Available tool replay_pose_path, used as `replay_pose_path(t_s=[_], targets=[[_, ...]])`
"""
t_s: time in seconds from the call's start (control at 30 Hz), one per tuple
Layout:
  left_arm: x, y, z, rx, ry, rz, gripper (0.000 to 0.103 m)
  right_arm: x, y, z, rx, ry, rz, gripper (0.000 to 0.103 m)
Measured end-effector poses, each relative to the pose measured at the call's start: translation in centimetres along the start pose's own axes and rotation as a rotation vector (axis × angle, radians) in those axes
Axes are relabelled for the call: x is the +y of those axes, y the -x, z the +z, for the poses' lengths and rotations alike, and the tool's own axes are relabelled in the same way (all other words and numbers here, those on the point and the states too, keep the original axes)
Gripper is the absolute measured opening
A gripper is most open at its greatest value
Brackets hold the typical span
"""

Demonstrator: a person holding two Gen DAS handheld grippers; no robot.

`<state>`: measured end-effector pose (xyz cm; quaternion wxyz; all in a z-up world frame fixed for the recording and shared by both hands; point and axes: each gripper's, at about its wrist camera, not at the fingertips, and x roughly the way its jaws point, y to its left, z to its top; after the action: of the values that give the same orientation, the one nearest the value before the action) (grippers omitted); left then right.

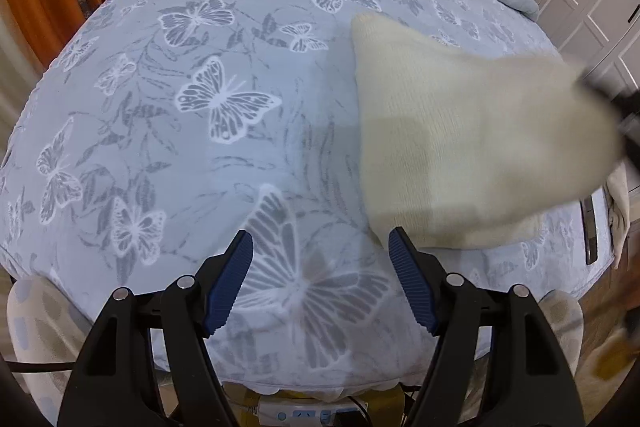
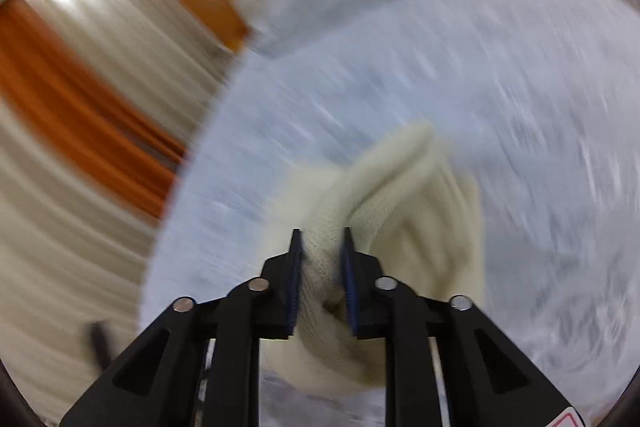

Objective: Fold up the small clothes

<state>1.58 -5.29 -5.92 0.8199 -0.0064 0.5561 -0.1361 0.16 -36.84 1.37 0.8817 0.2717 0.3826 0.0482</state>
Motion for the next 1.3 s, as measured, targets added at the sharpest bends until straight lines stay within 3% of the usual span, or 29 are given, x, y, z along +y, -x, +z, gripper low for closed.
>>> replay_pose_path(t_s=[0.1, 0.2, 0.23, 0.27, 0.33, 0.5, 0.57, 0.67, 0.73, 0.83, 0.93, 1.0, 1.07, 1.1, 1.23, 1.3], targets=[[0.1, 0.4, -0.3, -0.001, 0.004, -0.012, 0.069, 0.1, 0.4, -1.2, 0.005, 0.042, -0.044, 0.008], [0.1, 0.4, -0.6, 0.009, 0.007, -0.022, 0.069, -7.4, -6.1, -6.1, 0.217, -0.050, -0.265, 0.005], [0.0, 0.3, -0.7, 0.012, 0.002, -0.022, 0.069, -9.4, -7.5, -7.7, 0.268, -0.087, -0.290, 0.004], [-0.3, 0.3, -0.8, 0.016, -0.009, -0.020, 0.069, -10.0, -7.0, -8.2, 0.239, -0.128, -0.264, 0.004], [-0.5, 0.4, -1.0, 0.009, -0.019, -0.017, 0.069, -8.1, -5.4, -7.1, 0.193, -0.113, -0.263, 0.005], [-0.9, 0.2, -1.0, 0.013, -0.016, -0.013, 0.069, -0.1, -1.8, -5.1, 0.082, 0.097, -0.249, 0.005], [-1.2, 0.3, -1.0, 0.009, -0.021, -0.009, 0.069, 0.2, -3.7, -6.2, 0.126, 0.154, -0.286, 0.006], [-1.5, 0.5, -1.0, 0.001, -0.031, -0.008, 0.069, -3.7, -9.0, -10.2, 0.308, 0.167, -0.363, 0.000], [-1.6, 0.6, -0.9, 0.005, -0.046, 0.006, 0.069, -3.0, -7.8, -9.9, 0.269, 0.129, -0.339, 0.003], [-1.3, 0.9, -0.9, -0.012, -0.045, 0.021, 0.069, 0.8, -4.9, -8.2, 0.187, 0.122, -0.200, 0.003], [-1.0, 0.8, -0.8, -0.006, -0.035, 0.032, 0.069, 5.1, -5.4, -7.5, 0.175, 0.210, -0.129, 0.003], [-0.8, 0.9, -0.8, -0.003, -0.031, 0.046, 0.069, 5.8, -9.1, -8.1, 0.241, 0.253, -0.145, 0.003], [-0.6, 1.3, -0.7, -0.016, -0.028, 0.052, 0.069, 4.3, -14.7, -10.3, 0.387, 0.262, -0.207, 0.000], [-0.5, 1.6, -0.6, -0.022, -0.030, 0.061, 0.069, 3.8, -15.9, -10.8, 0.406, 0.256, -0.206, 0.000], [0.1, 2.0, -0.2, -0.042, -0.025, 0.070, 0.069, 4.9, -11.5, -9.2, 0.309, 0.208, -0.165, 0.002], [0.2, 1.7, 0.0, -0.038, -0.018, 0.070, 0.069, 4.9, -7.5, -8.9, 0.222, 0.216, -0.200, 0.002]])
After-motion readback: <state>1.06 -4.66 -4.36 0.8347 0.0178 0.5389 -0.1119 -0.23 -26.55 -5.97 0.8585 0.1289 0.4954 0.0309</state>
